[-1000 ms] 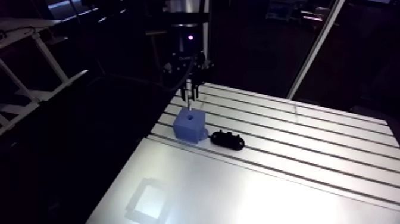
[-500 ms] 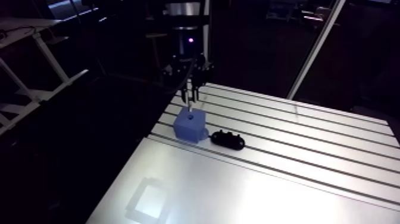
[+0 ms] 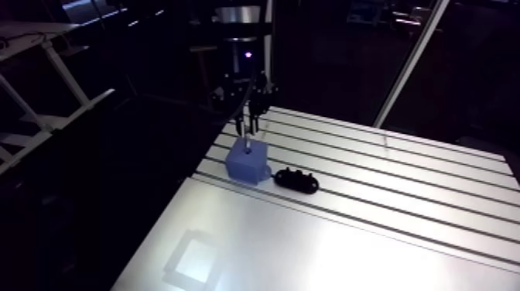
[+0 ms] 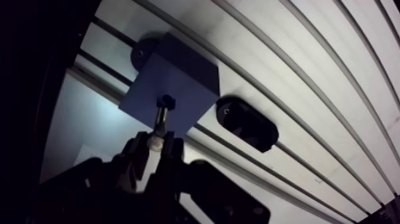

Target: Pick up the M10 bolt and insert it into the hex recess until seated.

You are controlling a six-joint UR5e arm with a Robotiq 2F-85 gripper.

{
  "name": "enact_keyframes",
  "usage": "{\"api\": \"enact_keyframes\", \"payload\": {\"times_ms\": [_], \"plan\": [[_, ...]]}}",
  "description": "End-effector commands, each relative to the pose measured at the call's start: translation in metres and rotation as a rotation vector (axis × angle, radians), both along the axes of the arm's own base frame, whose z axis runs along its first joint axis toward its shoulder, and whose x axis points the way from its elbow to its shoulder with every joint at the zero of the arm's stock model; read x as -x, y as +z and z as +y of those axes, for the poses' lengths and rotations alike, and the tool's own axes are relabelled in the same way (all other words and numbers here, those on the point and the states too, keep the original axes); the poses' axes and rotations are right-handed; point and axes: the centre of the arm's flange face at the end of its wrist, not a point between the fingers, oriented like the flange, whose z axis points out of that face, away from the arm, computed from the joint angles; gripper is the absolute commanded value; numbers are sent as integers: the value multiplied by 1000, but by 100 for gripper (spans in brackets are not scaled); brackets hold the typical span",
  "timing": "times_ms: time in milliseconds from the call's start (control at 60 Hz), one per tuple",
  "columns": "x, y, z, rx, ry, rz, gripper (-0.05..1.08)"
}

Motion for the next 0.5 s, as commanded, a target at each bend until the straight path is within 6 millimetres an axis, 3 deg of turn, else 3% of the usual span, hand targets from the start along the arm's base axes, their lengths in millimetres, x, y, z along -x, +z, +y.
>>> {"api": "enact_keyframes", "payload": {"times_ms": [17,500], "plan": [[0,-4,0,-1,0,-6,108],[-2,-10,0,-8,-1,-14,108]]}}
